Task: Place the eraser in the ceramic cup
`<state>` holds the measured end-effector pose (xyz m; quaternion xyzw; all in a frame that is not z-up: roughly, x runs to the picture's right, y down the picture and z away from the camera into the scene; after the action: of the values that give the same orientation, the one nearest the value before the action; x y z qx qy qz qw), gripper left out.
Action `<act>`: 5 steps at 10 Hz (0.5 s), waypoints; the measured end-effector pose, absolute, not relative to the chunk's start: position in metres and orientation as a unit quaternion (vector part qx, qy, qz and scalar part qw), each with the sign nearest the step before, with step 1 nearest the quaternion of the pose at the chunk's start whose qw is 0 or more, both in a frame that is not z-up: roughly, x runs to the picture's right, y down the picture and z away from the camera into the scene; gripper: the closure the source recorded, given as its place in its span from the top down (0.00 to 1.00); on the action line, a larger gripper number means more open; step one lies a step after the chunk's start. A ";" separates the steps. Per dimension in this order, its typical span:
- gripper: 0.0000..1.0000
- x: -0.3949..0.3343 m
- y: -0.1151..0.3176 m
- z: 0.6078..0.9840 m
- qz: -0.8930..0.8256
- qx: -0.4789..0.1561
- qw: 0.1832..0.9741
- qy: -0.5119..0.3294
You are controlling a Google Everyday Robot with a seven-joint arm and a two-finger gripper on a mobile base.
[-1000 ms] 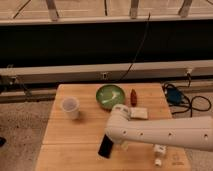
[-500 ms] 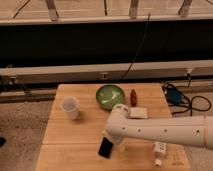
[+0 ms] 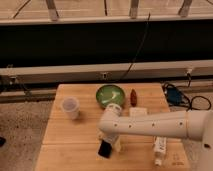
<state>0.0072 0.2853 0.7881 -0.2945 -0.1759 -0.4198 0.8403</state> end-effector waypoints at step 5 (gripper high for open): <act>0.41 0.008 0.285 0.787 -0.435 -0.292 0.834 -0.175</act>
<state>0.0077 0.2855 0.7867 -0.2925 -0.1752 -0.4346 0.8336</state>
